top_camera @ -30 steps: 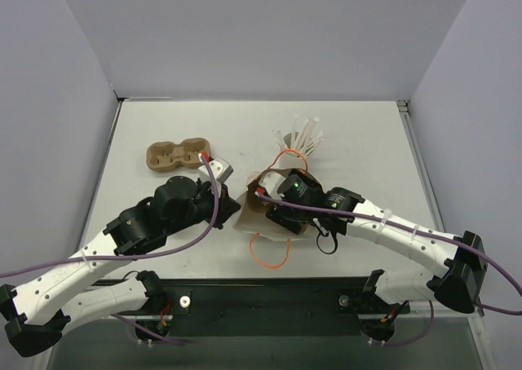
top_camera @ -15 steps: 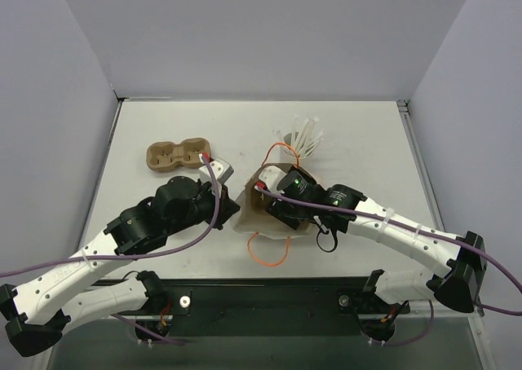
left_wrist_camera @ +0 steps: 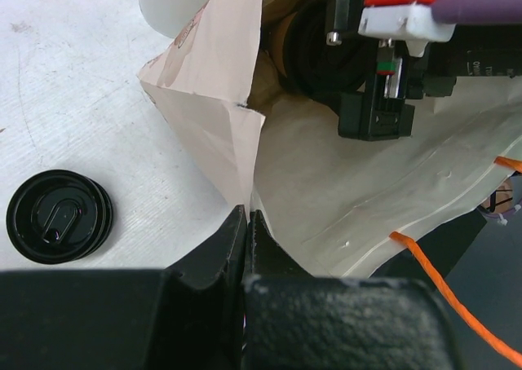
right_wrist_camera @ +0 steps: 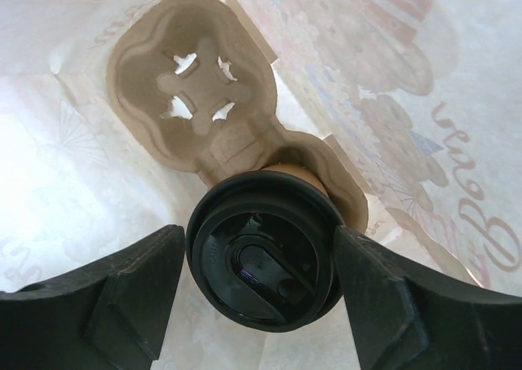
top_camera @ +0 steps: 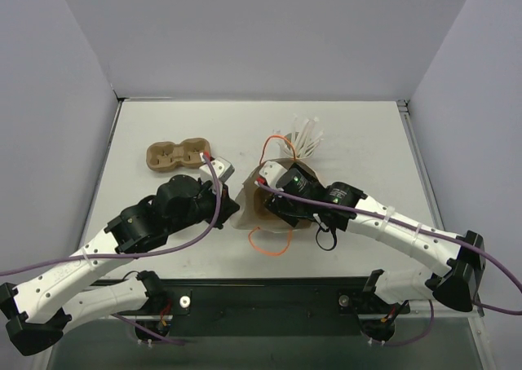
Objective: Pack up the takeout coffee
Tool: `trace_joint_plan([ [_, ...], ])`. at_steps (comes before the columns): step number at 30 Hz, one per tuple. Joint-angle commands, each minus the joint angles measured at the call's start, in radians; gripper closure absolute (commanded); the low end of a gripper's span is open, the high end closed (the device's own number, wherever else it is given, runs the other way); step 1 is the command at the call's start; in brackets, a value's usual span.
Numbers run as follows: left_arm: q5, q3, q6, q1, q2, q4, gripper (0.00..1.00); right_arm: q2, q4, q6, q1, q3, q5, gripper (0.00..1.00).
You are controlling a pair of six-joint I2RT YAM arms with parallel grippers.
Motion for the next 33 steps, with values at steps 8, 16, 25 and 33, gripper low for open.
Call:
trace_joint_plan([
  [8,-0.012,0.077,0.01,0.002,0.006,-0.054,1.0,-0.008,-0.035,0.046,-0.002,0.067,0.012,0.3],
  [16,-0.017,0.106,0.03,0.0,0.013,-0.083,1.0,-0.009,-0.059,0.069,0.009,0.082,-0.041,0.43],
  [25,-0.015,0.141,0.023,0.002,0.033,-0.102,1.0,-0.014,-0.096,0.112,0.044,0.09,-0.117,0.44],
  [33,-0.014,0.15,0.012,0.0,0.053,-0.111,1.0,-0.024,-0.114,0.134,0.051,0.128,-0.094,0.45],
])
